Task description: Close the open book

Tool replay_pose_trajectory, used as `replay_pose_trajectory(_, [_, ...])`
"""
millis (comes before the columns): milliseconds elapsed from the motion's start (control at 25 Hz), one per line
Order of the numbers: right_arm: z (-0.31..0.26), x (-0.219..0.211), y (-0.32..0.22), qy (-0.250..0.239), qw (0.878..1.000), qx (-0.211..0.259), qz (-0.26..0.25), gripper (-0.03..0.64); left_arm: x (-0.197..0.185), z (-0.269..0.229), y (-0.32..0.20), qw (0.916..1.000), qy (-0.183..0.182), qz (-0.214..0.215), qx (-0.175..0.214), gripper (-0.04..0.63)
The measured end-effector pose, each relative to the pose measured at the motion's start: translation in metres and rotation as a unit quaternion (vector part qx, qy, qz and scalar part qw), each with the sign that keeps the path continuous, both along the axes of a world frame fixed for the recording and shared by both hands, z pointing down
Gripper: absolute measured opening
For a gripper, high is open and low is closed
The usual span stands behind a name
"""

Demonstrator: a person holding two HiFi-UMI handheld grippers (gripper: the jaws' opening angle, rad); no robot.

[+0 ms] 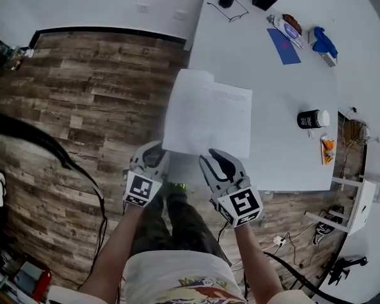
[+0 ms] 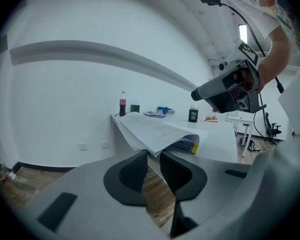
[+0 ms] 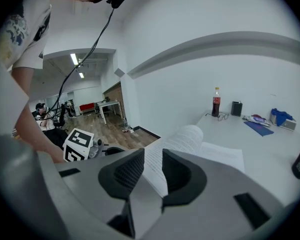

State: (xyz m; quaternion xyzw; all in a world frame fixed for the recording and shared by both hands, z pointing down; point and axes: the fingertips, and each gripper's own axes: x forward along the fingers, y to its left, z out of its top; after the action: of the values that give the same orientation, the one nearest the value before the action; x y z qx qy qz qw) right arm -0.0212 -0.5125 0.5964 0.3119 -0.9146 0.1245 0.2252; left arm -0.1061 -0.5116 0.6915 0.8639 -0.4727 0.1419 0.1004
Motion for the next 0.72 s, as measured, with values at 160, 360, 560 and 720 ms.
replay_pose_trajectory(160, [-0.015, 0.002, 0.001, -0.004, 1.000, 0.006, -0.001, 0.094, 0.005, -0.020, 0.003, 0.9999, -0.007, 0.005, 0.006, 0.069])
replay_pose_trajectory(360, [-0.035, 0.012, 0.002, -0.013, 1.000, 0.015, 0.004, 0.094, 0.014, -0.044, 0.003, 0.9998, -0.013, 0.008, 0.015, 0.069])
replay_pose_trajectory(560, [-0.052, 0.022, 0.003, -0.014, 1.000, 0.023, 0.000, 0.094, 0.029, -0.070, 0.002, 0.9994, -0.016, 0.019, 0.023, 0.069])
replay_pose_trajectory(720, [-0.061, 0.031, 0.005, -0.017, 0.999, 0.027, 0.000, 0.094, 0.044, -0.082, 0.003, 0.9994, -0.017, 0.023, 0.019, 0.069])
